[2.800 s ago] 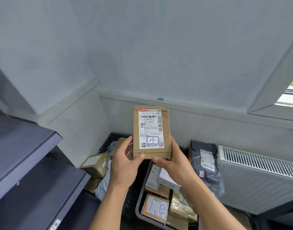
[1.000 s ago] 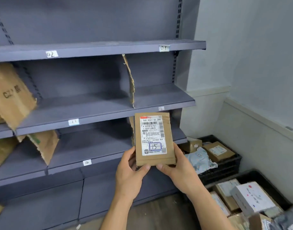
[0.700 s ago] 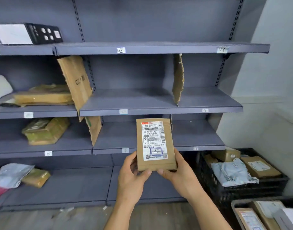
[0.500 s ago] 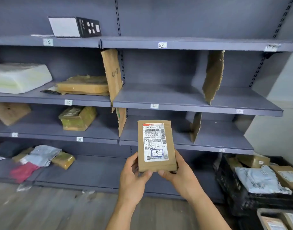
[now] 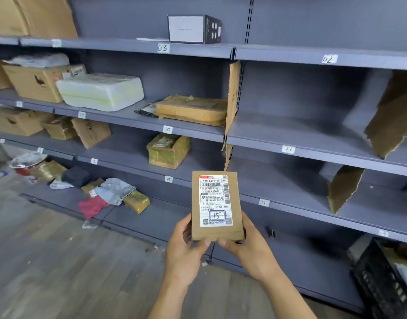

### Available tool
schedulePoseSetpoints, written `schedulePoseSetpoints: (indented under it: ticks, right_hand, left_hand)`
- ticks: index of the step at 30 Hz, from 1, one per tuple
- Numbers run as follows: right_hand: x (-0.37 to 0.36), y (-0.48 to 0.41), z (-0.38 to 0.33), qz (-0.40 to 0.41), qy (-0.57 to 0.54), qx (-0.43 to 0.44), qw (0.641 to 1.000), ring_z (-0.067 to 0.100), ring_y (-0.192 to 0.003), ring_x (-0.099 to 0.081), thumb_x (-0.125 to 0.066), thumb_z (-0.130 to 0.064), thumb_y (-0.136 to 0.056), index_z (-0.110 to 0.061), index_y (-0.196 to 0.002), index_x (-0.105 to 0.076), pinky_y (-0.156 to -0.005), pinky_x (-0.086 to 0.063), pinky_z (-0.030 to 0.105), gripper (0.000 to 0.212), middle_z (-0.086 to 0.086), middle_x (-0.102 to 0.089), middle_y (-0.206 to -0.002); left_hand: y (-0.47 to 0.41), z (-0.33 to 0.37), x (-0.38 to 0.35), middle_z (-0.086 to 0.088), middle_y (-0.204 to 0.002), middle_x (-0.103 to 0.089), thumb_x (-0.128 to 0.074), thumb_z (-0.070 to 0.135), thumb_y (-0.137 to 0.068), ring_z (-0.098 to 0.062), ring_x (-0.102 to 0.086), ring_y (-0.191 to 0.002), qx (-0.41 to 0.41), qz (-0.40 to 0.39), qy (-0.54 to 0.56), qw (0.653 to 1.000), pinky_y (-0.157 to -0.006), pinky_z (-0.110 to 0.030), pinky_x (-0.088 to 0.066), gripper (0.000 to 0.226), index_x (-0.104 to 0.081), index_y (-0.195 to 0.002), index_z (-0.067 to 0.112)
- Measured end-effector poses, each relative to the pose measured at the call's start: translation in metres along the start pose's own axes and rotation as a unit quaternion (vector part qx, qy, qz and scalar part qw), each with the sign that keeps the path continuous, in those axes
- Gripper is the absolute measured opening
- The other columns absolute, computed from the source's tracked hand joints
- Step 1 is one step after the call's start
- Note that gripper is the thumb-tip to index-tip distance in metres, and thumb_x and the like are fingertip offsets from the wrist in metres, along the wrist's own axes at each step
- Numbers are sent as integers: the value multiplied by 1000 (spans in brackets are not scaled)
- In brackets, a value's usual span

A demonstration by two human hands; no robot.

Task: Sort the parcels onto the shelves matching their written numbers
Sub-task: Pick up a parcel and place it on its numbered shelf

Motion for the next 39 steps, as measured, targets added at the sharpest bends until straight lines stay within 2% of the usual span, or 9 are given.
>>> schedulePoseSetpoints:
  ticks: [3, 11, 15, 23, 26, 32, 34, 36, 39]
  right_hand:
    - [-10, -19, 0, -14, -1, -4, 1000, 1, -110, -64, -76, -17, -87, -44, -131, -49, -100, -52, 36, 58, -22, -69, -119]
    - [-30, -109, 5, -47, -28, -13, 998, 1, -108, -65, -76, -11, -85, -41, -128, -52, -101, -52, 36, 58, -21, -70, -115]
    - [-35, -160, 7, -54, -44, -29, 997, 0, -108, -66, -77, -13, -85, -40, -129, -52, -102, -50, 36, 58, -22, -71, -114]
    - [-44, -245, 17, -82, -47, -23, 995, 4, -110, -66, -78, -14, -83, -35, -130, -52, -103, -50, 43, 58, -18, -71, -116]
    - [-49, -264, 26, -79, -46, -38, 995, 4, -109, -66, -79, -15, -82, -35, -131, -52, -102, -51, 43, 60, -18, -71, -116]
    - [-68, -295, 49, -70, -52, -74, 993, 6, -113, -66, -80, -26, -77, -37, -134, -47, -103, -51, 43, 67, -19, -70, -119]
    - [-76, -303, 56, -56, -52, -90, 993, 6, -112, -66, -80, -31, -74, -35, -135, -46, -102, -51, 43, 71, -19, -70, -119]
    - [-83, -311, 60, -39, -53, -106, 992, 5, -110, -66, -81, -24, -78, -31, -137, -45, -101, -53, 42, 69, -19, -71, -117]
    - [-95, -328, 65, -14, -36, -126, 991, 4, -109, -66, -80, -21, -81, -36, -133, -47, -102, -52, 41, 63, -20, -71, -116]
  left_hand:
    - [-17, -6, 9, 14, -115, -71, -78, -2, -79, -5, -62, -115, 1, 16, -6, 1000, -101, -41, -52, 63, -59, -127, 34]
    - [-96, -12, 19, 19, -109, -72, -75, -6, -80, 1, -63, -109, 9, 49, -25, 998, -102, -34, -50, 60, -59, -123, 32]
    - [-146, -10, 23, 17, -110, -72, -75, -5, -80, -5, -63, -113, 21, 48, -51, 997, -101, -36, -51, 61, -58, -123, 34]
    - [-218, -5, 25, 16, -112, -70, -71, -5, -83, 7, -61, -107, 26, 40, -82, 996, -84, -11, -50, 58, -55, -129, 26]
    - [-238, -10, 27, 16, -113, -69, -72, -2, -84, 6, -61, -108, 42, 28, -95, 994, -81, -9, -49, 57, -55, -130, 27]
    - [-280, -32, 33, 15, -115, -68, -74, 2, -83, 1, -63, -106, 87, 1, -133, 987, -90, -21, -52, 59, -55, -131, 31]
    - [-295, -41, 37, 16, -107, -71, -73, -1, -82, 0, -66, -103, 94, -16, -140, 986, -91, -25, -53, 56, -59, -117, 40]
    - [-311, -49, 41, 20, -97, -73, -70, -4, -82, 2, -67, -96, 100, -37, -143, 984, -87, -25, -53, 56, -60, -103, 46]
    - [-337, -65, 50, 12, -103, -72, -74, 12, -75, -3, -68, -98, 111, -62, -143, 982, -93, -35, -55, 59, -58, -103, 61]
Point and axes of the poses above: each hand's wrist, its own y-axis away from the middle knuckle, its own x-axis out of the back of the hand, z = x × y, the point moved 2 cm from there along -y, towards the middle knuckle
